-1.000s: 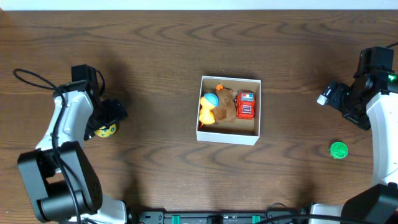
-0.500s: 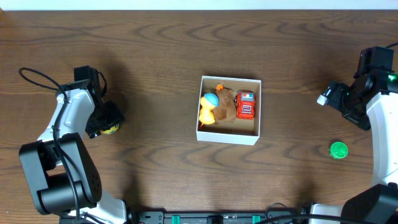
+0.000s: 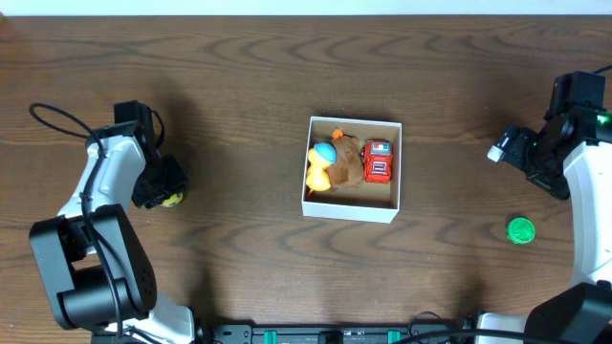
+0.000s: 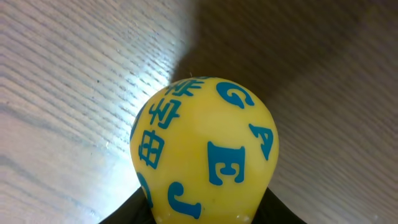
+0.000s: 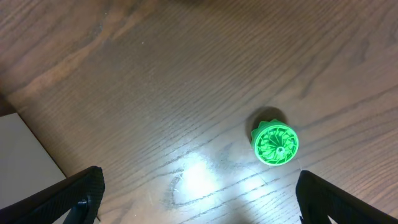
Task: Pack container
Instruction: 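Move the left gripper to the yellow letter ball and grasp it, then lower the yellow ball into the box front and release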
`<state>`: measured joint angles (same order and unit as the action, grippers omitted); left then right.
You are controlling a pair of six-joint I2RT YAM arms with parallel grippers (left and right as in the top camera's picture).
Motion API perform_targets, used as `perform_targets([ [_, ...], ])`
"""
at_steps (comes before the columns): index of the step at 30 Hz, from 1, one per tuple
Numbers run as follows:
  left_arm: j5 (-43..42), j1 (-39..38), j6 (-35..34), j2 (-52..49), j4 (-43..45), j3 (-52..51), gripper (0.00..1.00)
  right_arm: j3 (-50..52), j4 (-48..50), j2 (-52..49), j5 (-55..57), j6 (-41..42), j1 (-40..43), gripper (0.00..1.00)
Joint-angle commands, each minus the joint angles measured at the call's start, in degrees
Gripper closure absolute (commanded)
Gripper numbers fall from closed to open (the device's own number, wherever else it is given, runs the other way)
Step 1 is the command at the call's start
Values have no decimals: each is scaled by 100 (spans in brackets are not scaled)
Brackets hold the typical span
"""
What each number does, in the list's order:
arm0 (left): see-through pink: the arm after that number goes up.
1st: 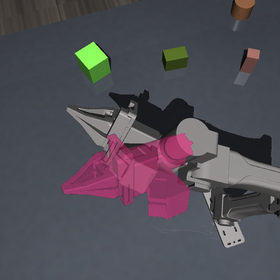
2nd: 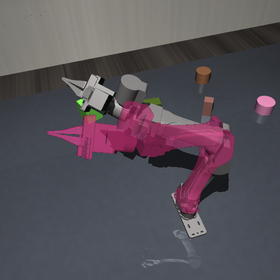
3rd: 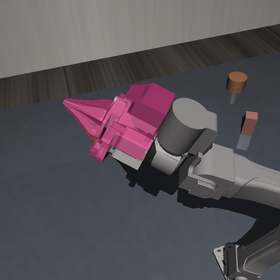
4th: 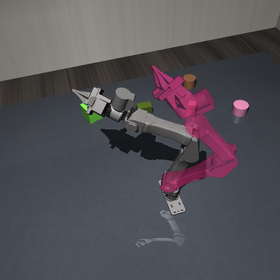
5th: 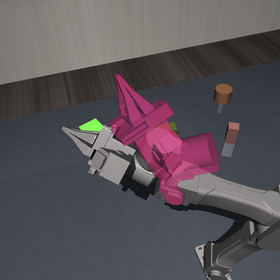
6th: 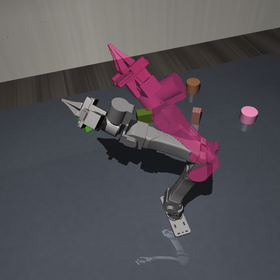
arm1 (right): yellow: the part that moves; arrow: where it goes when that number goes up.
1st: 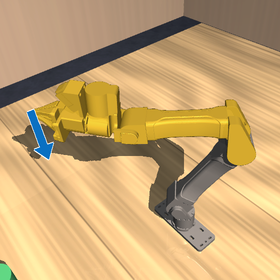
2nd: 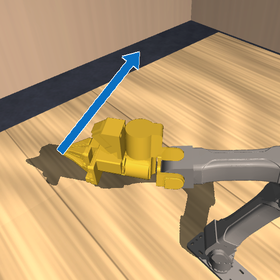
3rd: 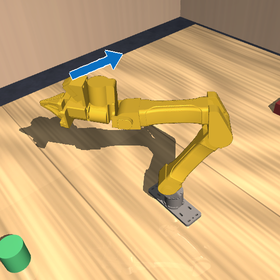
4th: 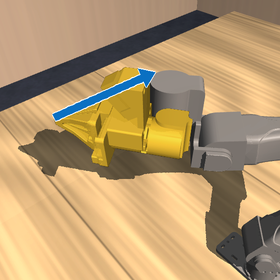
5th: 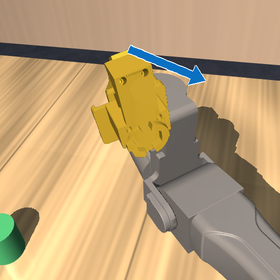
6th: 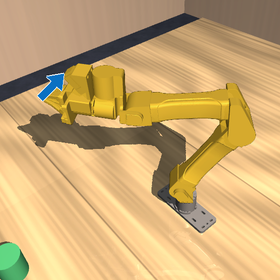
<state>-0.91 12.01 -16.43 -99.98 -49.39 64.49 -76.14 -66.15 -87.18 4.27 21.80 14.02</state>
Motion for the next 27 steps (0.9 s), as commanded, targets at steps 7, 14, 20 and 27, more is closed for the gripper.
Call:
perform_targets([
  [7, -26, -1528, 271, 1314, -313, 1010, 67, 7, 0, 17, -24, -90, 26, 1],
  [14, -20, -3598, 531, 1853, 247, 1054, 67, 7, 17, 17, -24, -90, 26, 1],
  [20, -20, -4903, 531, 1399, 634, 1054, 67, 7, 20, 17, -24, -87, 26, 1],
  [27, -22, -5475, 522, 741, 706, 1054, 67, 7, 15, 17, -24, -90, 26, 1],
])
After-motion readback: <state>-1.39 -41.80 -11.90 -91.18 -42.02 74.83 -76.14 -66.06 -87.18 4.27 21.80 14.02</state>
